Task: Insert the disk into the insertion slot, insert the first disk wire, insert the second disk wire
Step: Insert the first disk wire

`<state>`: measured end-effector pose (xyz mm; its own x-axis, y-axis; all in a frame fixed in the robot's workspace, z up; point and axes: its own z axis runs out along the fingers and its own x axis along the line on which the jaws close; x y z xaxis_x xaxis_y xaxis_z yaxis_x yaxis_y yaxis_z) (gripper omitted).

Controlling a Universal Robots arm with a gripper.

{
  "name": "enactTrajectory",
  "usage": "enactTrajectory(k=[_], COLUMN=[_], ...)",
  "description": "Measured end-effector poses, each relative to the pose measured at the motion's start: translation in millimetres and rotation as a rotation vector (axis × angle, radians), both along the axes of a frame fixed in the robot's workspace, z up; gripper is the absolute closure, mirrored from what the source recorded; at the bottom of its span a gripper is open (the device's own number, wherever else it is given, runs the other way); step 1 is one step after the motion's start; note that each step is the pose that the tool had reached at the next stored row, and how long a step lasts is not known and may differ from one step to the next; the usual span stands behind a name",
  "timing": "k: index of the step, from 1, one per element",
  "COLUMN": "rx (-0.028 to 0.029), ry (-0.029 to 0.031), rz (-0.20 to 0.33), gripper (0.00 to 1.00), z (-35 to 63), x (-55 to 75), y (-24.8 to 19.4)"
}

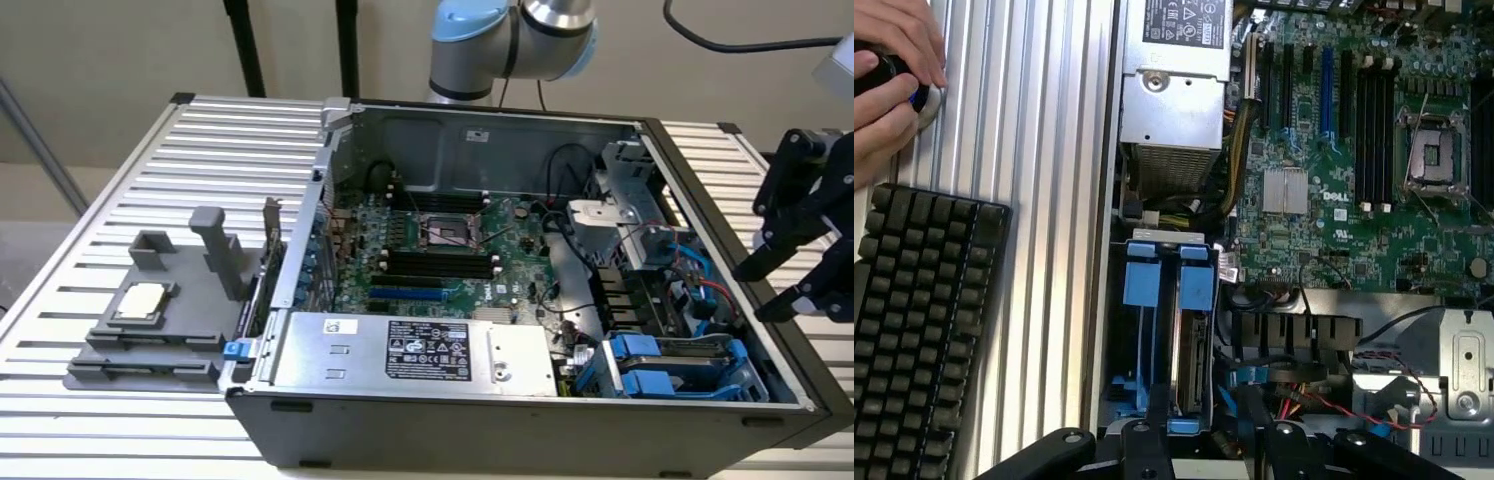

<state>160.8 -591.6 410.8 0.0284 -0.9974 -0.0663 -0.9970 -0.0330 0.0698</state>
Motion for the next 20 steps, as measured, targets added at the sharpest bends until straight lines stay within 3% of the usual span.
enactTrajectory(k=[5,14,17,20], rx=[0.0002,0.0000,0.0002,0.0000], ry=[0.0000,0.0000,0.0000,-0.0004], rz=[0.000,0.000,0.000,0.000], gripper=[0.60,0.60,0.60,0.60], z=[-9.3,-25.5,-31.1,-36.5], x=[9.4,10.8,10.8,10.6], y=[-0.1,0.5,2.7,8.0])
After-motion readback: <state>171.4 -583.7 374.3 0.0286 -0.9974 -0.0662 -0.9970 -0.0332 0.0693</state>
